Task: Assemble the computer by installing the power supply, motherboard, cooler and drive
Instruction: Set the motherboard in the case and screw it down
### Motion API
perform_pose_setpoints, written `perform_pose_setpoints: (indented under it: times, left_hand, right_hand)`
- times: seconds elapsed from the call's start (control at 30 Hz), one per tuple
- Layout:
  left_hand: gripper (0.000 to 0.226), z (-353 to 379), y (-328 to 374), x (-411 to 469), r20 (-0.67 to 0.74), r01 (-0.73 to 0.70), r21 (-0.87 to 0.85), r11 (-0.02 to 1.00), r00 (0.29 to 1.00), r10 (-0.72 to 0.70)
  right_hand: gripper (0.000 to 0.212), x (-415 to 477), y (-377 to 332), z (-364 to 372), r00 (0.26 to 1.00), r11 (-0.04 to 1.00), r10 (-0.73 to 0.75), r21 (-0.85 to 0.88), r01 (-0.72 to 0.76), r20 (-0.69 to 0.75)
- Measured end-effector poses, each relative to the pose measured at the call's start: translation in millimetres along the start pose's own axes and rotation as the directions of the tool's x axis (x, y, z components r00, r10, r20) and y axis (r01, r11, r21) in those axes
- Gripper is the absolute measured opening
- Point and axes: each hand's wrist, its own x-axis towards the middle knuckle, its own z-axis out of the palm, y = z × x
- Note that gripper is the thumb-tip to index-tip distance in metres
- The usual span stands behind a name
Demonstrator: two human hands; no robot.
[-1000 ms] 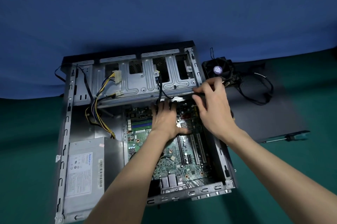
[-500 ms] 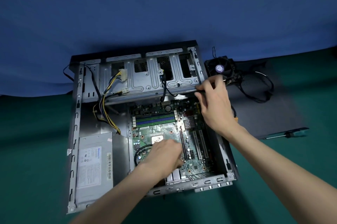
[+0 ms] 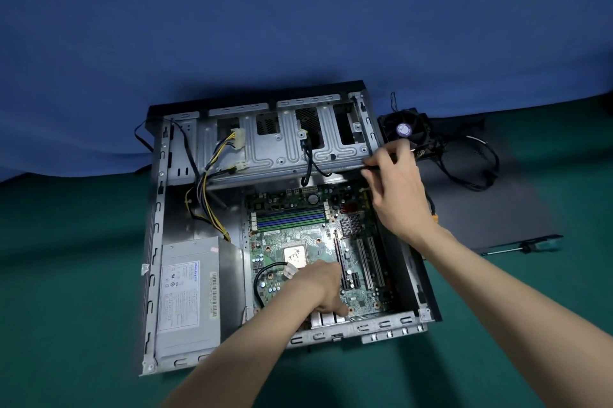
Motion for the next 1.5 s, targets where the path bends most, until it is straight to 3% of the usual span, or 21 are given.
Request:
perform_pose_setpoints:
  times: [0.3, 0.4, 0.47, 0.53, 0.6, 0.63, 0.67, 0.7, 0.77, 0.8, 0.97, 1.3, 1.5]
  left_hand:
    - [0.05, -4, 11, 5, 0.006, 0.03, 0.124, 0.992, 1.0, -0.031]
    - [0.048, -4, 8, -2, 0.0, 0.016, 0.091, 0.996, 1.0, -0.017]
    - [0.042, -8, -3, -6, -0.022, 0.012, -0.048, 0.999, 1.0, -0.013]
    - [0.033, -24, -16, -6, -0.19, -0.018, -0.23, 0.973, 0.981, -0.027]
    - [0.03, -47, -29, 2, -0.528, 0.038, -0.119, 0.992, 0.844, -0.096]
    - [0.033, -58, -35, 8, -0.633, 0.096, -0.028, 0.995, 0.769, -0.092]
    - [0.042, -67, -40, 15, -0.651, 0.13, 0.019, 0.991, 0.754, -0.087]
    - [0.058, -74, -45, 25, -0.599, 0.132, -0.001, 0.991, 0.794, -0.107]
    - [0.086, -83, -53, 40, -0.406, 0.064, -0.221, 0.973, 0.901, -0.152]
    - [0.092, -85, -58, 45, -0.365, 0.035, -0.301, 0.953, 0.919, -0.149]
    - [0.087, -80, -72, 60, -0.48, -0.016, -0.2, 0.98, 0.873, -0.084]
    - [0.083, -82, -66, 71, -0.464, 0.058, -0.178, 0.982, 0.875, -0.136]
    - [0.082, -79, -66, 69, -0.524, 0.031, -0.085, 0.996, 0.849, -0.071]
  right_hand:
    - [0.014, 2, 2, 1, 1.0, 1.0, -0.01, 0.026, 0.01, 0.005]
    - [0.013, 3, 2, 0, 1.0, 0.998, -0.007, 0.059, 0.008, -0.008]
    - [0.013, 1, 2, 0, 1.0, 0.996, -0.008, 0.086, 0.009, -0.017]
    - [0.012, 0, 3, 1, 1.0, 0.995, -0.005, 0.095, 0.007, -0.021]
    - [0.013, 1, 3, 3, 1.0, 0.996, 0.001, 0.092, 0.0, -0.017]
    - [0.013, 1, 3, 3, 1.0, 0.996, 0.002, 0.09, -0.001, -0.015]
    - [0.014, 2, 4, 3, 1.0, 0.996, 0.002, 0.09, 0.0, -0.016]
    - [0.014, 2, 4, 4, 1.0, 0.996, 0.001, 0.09, 0.001, -0.018]
    - [0.014, 2, 5, 4, 1.0, 0.996, -0.002, 0.089, 0.003, -0.019]
    - [0.014, 2, 6, 5, 1.0, 0.996, -0.003, 0.089, 0.004, -0.02]
    - [0.012, 2, 9, 7, 1.0, 0.994, -0.006, 0.109, 0.009, -0.028]
    - [0.009, 5, 10, 10, 1.0, 0.991, -0.005, 0.136, 0.009, -0.026]
    - [0.009, 6, 10, 11, 1.0, 0.987, -0.016, 0.157, 0.019, -0.019]
